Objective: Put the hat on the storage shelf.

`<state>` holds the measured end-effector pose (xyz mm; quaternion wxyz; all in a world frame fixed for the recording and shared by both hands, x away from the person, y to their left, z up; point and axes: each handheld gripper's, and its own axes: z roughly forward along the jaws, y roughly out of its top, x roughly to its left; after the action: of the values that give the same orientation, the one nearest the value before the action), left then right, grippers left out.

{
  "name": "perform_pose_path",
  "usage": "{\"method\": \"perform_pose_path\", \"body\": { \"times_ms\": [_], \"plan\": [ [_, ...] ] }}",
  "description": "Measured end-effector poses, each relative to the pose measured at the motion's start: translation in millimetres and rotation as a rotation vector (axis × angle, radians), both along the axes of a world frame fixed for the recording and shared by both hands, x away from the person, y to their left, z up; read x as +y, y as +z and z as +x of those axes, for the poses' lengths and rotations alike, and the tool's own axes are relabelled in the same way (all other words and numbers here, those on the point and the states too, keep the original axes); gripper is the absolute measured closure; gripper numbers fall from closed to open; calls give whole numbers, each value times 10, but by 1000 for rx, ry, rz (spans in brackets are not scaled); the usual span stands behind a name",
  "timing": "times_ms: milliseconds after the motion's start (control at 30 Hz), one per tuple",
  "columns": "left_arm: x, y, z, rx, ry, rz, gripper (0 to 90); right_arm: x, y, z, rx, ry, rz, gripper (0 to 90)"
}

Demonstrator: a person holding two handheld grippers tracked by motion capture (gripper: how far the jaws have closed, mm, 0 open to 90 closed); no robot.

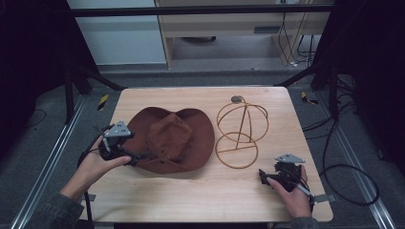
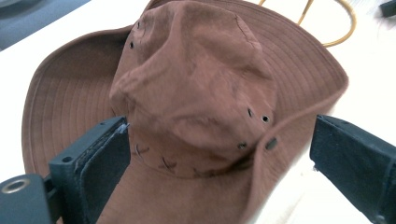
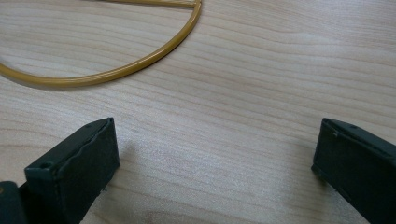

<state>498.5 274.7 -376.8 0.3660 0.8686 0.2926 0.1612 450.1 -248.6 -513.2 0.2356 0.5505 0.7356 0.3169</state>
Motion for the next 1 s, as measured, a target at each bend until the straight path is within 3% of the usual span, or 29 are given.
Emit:
{"method": "perform_pose_path", "body": {
  "times_ms": [133,467,567,800,1000],
  "plan": [
    [-127,41,134,11,-12,45,47,0,0,0,0,0,0,4],
    [-397,81,409,31,-15,86,45,0,0,0,0,0,0,4],
    [-470,14,552,43,-8,128,46,0,0,0,0,0,0,4],
    [-584,-67,742,62,8,127,53,-2,2,2,1,1,-1,4],
    [-654,-125,863,94,5,164,57,-2,1,2,1,3,-1,4]
  ]
}}
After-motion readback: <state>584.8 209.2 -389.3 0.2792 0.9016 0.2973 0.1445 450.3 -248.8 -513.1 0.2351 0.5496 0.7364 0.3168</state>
